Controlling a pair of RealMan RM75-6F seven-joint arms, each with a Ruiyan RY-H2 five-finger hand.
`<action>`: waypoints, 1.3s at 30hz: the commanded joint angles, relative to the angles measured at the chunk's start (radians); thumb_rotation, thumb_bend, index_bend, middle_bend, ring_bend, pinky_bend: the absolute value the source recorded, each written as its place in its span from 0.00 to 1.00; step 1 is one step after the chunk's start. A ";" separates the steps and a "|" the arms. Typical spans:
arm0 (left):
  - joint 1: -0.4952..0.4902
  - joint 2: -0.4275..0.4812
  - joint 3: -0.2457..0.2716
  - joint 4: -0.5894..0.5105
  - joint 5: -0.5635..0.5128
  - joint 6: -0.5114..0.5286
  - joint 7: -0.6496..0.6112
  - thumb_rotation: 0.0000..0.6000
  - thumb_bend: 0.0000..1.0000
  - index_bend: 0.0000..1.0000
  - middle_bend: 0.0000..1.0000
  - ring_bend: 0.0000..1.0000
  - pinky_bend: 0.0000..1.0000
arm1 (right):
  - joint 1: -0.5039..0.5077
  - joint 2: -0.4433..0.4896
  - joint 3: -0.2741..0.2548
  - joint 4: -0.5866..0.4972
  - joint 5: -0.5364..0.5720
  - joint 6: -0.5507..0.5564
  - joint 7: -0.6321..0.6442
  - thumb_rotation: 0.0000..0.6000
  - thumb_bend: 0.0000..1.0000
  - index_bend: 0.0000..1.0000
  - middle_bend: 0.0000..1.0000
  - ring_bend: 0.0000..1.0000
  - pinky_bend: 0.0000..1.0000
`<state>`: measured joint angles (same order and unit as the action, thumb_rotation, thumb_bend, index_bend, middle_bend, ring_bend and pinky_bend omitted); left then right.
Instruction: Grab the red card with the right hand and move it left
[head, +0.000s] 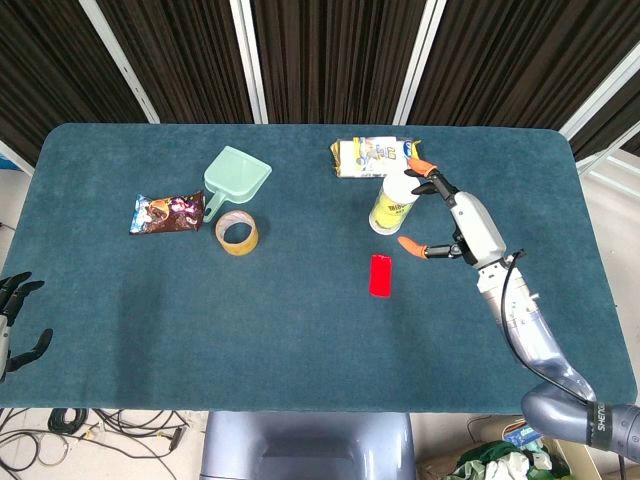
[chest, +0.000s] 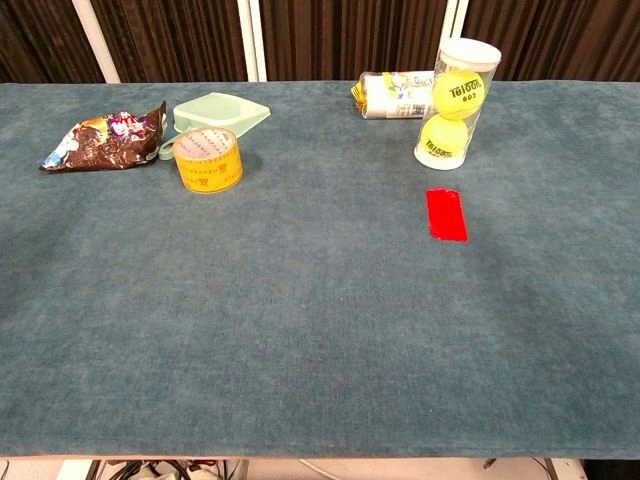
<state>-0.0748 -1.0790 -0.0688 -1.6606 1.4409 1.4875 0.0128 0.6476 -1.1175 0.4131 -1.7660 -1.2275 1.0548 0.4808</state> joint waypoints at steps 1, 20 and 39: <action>0.001 0.001 0.001 0.000 0.003 0.003 0.000 1.00 0.34 0.21 0.12 0.10 0.02 | -0.003 0.014 0.004 -0.006 -0.008 -0.018 0.025 1.00 0.13 0.13 0.16 0.27 0.22; 0.006 0.001 0.003 -0.001 0.009 0.013 -0.002 1.00 0.34 0.20 0.12 0.10 0.02 | 0.019 -0.006 -0.055 -0.016 -0.051 -0.062 -0.029 1.00 0.13 0.12 0.18 0.27 0.22; 0.006 -0.003 0.004 0.000 0.006 0.010 0.016 1.00 0.34 0.20 0.12 0.09 0.02 | 0.030 -0.029 -0.194 -0.005 0.073 -0.162 -0.346 1.00 0.27 0.19 0.50 0.55 0.65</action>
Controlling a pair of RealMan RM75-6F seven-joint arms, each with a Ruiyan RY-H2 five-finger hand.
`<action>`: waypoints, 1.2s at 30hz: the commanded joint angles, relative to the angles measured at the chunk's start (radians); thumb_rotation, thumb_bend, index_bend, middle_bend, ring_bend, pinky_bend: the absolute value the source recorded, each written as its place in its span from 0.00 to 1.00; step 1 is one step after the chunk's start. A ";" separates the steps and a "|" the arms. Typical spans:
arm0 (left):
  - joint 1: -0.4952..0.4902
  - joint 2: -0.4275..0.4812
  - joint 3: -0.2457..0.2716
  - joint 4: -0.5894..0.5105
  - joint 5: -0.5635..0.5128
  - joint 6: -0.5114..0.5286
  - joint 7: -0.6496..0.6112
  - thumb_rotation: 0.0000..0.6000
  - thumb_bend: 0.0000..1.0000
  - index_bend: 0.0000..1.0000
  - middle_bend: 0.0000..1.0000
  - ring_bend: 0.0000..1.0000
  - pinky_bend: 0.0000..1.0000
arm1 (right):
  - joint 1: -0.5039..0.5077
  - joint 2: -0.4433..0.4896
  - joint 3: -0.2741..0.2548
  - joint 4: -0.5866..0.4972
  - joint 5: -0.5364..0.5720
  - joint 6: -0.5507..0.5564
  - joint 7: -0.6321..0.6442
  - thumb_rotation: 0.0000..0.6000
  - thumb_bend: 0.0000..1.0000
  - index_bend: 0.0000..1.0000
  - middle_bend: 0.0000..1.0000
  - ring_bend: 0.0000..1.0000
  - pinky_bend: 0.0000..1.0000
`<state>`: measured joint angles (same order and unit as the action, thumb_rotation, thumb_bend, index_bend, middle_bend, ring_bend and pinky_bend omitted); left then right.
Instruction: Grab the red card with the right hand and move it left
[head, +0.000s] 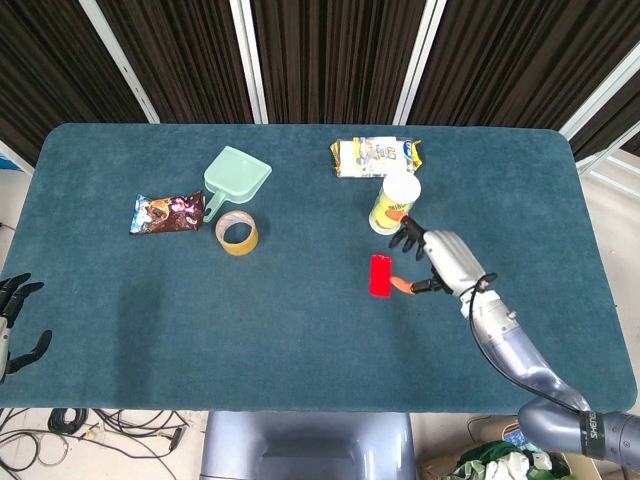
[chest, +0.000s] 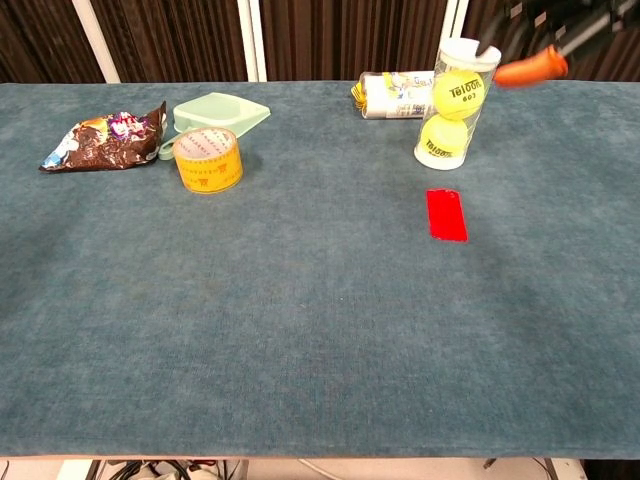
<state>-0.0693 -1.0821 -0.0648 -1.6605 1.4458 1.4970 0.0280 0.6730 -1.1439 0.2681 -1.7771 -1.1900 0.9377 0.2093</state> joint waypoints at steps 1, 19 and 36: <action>0.000 0.000 0.000 0.000 0.001 0.001 0.001 1.00 0.34 0.20 0.12 0.10 0.02 | 0.007 -0.011 -0.056 0.013 0.050 -0.049 -0.094 1.00 0.31 0.22 0.53 0.58 0.69; -0.002 0.003 0.002 -0.002 -0.003 -0.008 0.002 1.00 0.34 0.20 0.12 0.09 0.02 | 0.122 -0.272 -0.057 0.324 0.448 -0.112 -0.341 1.00 0.46 0.33 0.81 0.90 0.92; -0.002 0.009 0.002 -0.008 -0.007 -0.013 -0.001 1.00 0.34 0.20 0.12 0.10 0.02 | 0.190 -0.406 -0.024 0.509 0.629 -0.191 -0.389 1.00 0.45 0.34 0.82 0.91 0.91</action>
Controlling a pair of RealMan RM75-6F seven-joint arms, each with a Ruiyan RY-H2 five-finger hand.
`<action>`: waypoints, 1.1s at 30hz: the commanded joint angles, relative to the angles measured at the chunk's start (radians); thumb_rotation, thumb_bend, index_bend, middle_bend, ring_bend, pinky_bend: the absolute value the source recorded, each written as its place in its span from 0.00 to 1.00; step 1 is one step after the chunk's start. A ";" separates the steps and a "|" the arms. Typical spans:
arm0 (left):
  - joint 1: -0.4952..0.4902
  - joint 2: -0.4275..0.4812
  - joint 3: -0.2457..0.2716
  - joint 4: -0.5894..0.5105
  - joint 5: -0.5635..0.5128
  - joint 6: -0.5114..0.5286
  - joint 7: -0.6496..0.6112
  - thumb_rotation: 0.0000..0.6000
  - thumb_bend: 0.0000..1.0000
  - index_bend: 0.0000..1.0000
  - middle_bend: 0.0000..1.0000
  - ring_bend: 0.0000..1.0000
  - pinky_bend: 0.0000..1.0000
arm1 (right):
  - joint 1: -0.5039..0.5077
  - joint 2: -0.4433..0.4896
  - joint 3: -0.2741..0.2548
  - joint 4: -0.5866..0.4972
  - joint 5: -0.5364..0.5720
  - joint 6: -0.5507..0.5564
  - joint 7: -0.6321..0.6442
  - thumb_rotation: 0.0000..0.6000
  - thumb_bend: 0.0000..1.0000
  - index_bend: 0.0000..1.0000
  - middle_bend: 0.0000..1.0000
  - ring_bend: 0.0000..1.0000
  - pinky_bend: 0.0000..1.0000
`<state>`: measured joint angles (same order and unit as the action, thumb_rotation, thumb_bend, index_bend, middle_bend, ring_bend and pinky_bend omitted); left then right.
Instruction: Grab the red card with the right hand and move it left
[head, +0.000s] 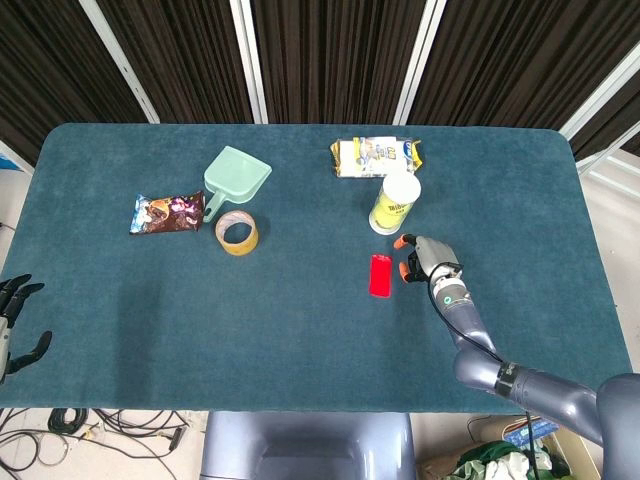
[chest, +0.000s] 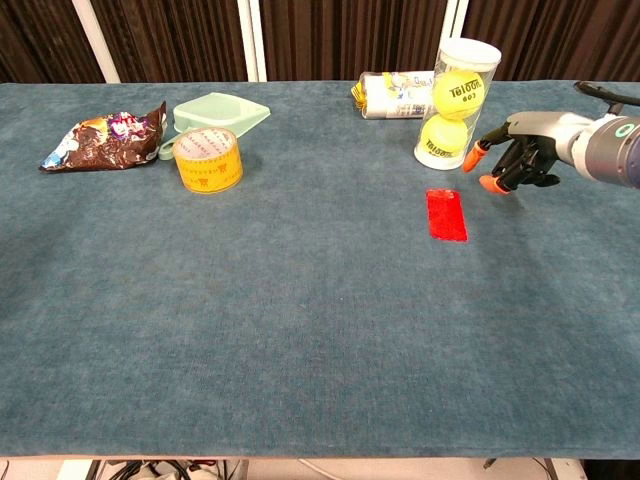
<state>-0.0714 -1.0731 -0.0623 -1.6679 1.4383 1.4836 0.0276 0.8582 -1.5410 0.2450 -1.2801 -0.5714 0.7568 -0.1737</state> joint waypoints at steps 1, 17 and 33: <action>0.000 0.000 0.000 0.000 0.000 -0.001 0.000 1.00 0.34 0.20 0.12 0.10 0.02 | 0.007 -0.012 -0.001 0.016 0.013 -0.013 -0.008 1.00 0.45 0.34 0.82 0.91 0.91; -0.001 0.001 -0.001 -0.004 -0.005 -0.004 0.002 1.00 0.34 0.20 0.12 0.10 0.02 | 0.011 -0.064 -0.001 0.072 0.015 -0.033 -0.005 1.00 0.45 0.36 0.82 0.92 0.92; -0.001 0.002 -0.001 -0.004 -0.006 -0.005 0.002 1.00 0.34 0.20 0.12 0.10 0.02 | 0.011 -0.097 0.007 0.100 -0.002 -0.044 0.003 1.00 0.24 0.41 0.82 0.92 0.92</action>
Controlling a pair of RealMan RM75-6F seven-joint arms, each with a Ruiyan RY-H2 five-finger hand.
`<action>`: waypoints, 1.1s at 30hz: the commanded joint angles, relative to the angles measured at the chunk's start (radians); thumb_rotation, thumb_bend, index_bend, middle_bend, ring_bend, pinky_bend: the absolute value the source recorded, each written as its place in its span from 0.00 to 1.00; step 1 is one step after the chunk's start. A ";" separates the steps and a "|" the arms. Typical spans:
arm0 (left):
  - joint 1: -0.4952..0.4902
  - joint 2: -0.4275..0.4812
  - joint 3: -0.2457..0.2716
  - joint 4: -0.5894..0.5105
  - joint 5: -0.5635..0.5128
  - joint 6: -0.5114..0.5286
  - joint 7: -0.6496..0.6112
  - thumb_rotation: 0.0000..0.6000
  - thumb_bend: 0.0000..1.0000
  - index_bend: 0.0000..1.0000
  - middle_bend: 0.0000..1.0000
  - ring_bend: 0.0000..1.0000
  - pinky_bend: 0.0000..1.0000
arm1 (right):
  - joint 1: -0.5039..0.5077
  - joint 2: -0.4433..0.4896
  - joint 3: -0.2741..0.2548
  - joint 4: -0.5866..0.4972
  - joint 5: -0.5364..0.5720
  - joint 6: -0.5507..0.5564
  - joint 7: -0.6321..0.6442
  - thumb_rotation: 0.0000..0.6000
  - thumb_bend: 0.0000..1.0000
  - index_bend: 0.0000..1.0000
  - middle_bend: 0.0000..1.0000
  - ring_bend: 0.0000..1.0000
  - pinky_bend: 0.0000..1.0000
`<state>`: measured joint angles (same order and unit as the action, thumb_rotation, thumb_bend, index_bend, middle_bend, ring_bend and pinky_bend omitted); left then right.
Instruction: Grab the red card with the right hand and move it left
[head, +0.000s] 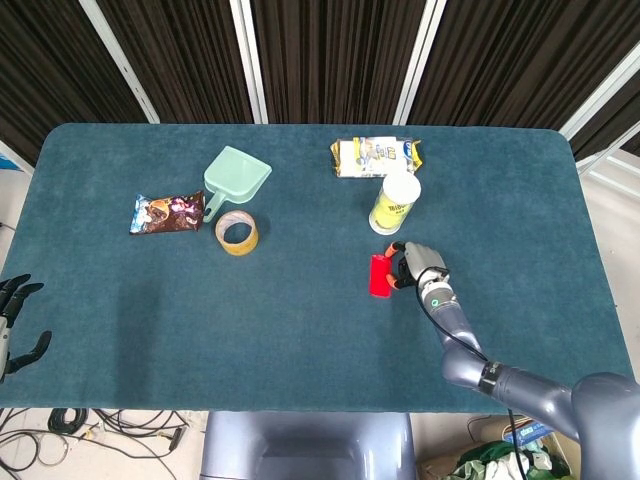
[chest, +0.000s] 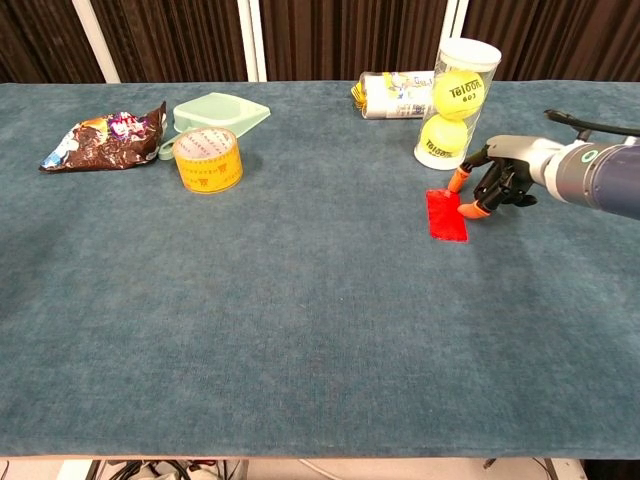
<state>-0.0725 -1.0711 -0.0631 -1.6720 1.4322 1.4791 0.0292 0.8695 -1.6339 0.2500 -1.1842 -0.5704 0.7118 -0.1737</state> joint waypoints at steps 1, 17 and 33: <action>0.000 0.000 0.000 0.000 0.000 0.000 0.000 1.00 0.34 0.20 0.12 0.09 0.02 | -0.001 -0.007 0.004 0.007 -0.004 0.002 0.004 1.00 0.24 0.41 0.82 0.92 0.92; -0.001 0.001 0.000 -0.002 -0.003 -0.003 0.002 1.00 0.34 0.20 0.12 0.09 0.02 | -0.022 -0.074 0.054 0.061 -0.033 0.057 0.051 1.00 0.24 0.50 0.85 0.94 0.92; 0.000 0.000 -0.002 -0.004 -0.008 -0.002 0.003 1.00 0.34 0.20 0.12 0.10 0.02 | -0.031 -0.135 0.088 0.125 -0.027 0.086 0.044 1.00 0.40 0.60 0.87 0.96 0.93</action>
<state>-0.0726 -1.0707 -0.0648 -1.6751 1.4251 1.4776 0.0323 0.8391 -1.7678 0.3376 -1.0603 -0.5975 0.7974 -0.1295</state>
